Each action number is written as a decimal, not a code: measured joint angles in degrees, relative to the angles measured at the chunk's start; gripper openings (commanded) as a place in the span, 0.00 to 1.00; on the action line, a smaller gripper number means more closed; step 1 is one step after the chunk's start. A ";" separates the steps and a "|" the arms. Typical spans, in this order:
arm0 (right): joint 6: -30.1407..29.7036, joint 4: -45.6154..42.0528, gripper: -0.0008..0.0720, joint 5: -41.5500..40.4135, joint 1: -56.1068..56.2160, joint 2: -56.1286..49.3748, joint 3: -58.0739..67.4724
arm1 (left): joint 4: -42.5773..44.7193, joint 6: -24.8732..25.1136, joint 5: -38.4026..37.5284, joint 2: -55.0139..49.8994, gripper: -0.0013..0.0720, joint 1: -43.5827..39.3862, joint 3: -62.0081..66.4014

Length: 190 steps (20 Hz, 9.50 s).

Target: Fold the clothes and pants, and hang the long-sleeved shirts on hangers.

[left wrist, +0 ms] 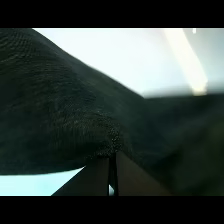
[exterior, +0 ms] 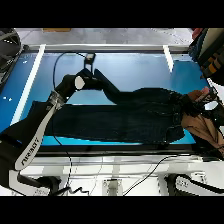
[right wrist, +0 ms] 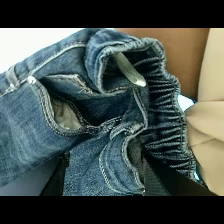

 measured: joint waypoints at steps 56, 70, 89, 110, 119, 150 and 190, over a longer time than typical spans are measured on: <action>-0.70 0.24 0.46 1.92 0.00 0.11 0.00 | -13.03 0.37 16.13 -1.46 0.04 22.08 -1.42; -4.98 1.40 0.45 -1.84 5.57 1.73 6.69 | -7.23 -1.11 20.68 7.37 0.04 37.83 0.04; -5.20 0.00 0.45 -4.61 6.73 1.60 7.80 | -7.17 -1.36 35.52 -9.01 0.99 42.77 0.35; -5.20 -2.97 0.45 -3.50 6.73 1.60 7.80 | -1.18 -20.57 -2.75 -8.26 0.90 48.15 0.37; -5.18 -2.62 0.45 -0.66 6.73 1.60 7.80 | 1.88 -29.79 0.42 -13.79 0.83 46.56 0.37; -5.11 -3.41 0.45 -0.74 6.32 1.60 7.80 | 19.04 -46.31 15.72 -14.73 0.05 37.64 0.44; -28.61 11.08 0.05 20.70 1.68 -39.65 41.42 | 20.04 -8.79 -18.91 -8.13 0.05 37.77 1.44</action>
